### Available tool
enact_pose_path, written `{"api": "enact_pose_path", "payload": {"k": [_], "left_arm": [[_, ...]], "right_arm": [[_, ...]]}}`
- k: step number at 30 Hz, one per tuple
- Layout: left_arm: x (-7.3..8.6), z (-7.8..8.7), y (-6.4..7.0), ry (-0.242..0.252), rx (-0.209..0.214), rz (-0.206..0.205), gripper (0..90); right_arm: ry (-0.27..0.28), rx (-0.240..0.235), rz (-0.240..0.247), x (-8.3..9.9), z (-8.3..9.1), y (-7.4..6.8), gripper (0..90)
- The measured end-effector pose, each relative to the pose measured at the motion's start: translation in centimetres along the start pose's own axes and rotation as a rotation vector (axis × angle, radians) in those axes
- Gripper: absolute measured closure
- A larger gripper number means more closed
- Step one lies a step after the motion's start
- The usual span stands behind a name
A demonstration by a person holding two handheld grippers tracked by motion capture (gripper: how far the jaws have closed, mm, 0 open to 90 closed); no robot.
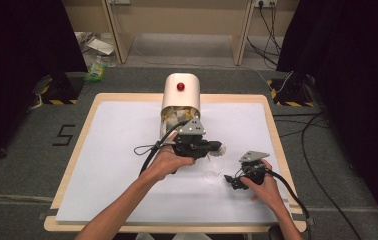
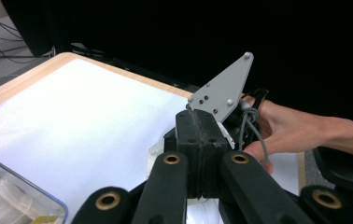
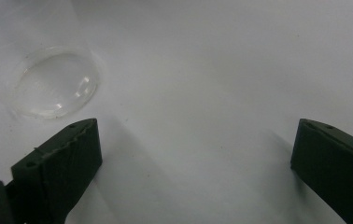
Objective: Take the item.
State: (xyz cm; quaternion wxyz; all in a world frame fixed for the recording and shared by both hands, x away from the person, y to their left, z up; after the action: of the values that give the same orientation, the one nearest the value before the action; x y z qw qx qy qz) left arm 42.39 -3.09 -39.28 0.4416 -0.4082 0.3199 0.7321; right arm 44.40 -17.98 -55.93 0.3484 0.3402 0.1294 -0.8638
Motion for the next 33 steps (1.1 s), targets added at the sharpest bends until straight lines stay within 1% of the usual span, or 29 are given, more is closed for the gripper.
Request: {"api": "enact_pose_path", "payload": {"k": [2,6,11,14,17,19,22,30,33], "left_arm": [[0.4,-0.3,-0.1,-0.010,-0.006,-0.003,89.0],[1.4,-0.9,-0.5,-0.029,-0.016,0.002,89.0],[2.1,-1.5,-0.5,-0.040,-0.018,0.012,88.9],[2.6,-1.9,-0.5,-0.061,-0.025,-0.003,88.8],[3.1,-2.4,-0.5,-0.073,-0.026,-0.004,88.8],[3.6,-2.7,-0.6,-0.090,-0.037,-0.013,88.7],[4.2,-3.1,-0.8,-0.107,-0.044,-0.008,88.7],[5.5,-3.6,-0.9,-0.149,-0.055,-0.024,88.3],[6.0,-3.7,-1.0,-0.160,-0.057,-0.018,87.2]], "right_arm": [[0.000,0.000,0.001,0.0,0.0,0.0,2.5],[0.000,0.000,0.000,0.0,0.0,0.0,2.6],[0.000,0.001,0.001,0.0,0.0,0.0,2.6],[0.000,0.000,0.000,0.0,0.0,0.0,2.5],[0.001,0.000,0.002,0.0,0.0,0.0,2.6],[0.003,0.001,0.002,0.0,0.0,0.0,2.5],[0.004,0.001,0.003,0.0,0.0,0.0,2.6],[0.003,0.001,0.003,0.0,0.0,0.0,2.6],[0.004,0.002,0.005,0.0,0.0,0.0,2.6]]}}
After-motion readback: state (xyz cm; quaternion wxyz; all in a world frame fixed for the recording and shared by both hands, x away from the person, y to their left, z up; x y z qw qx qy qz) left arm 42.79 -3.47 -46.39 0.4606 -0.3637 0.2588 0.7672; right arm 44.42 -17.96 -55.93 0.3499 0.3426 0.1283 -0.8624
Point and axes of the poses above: each handheld gripper's, and its own axes: z roughly backward along the jaws, x roughly out of its underside, y roughly to its right, the point moved 8 cm from there along -z, roughly forward along the jaws, and after that the axes turned 2 degrees about -y, right-handed, at the moved point
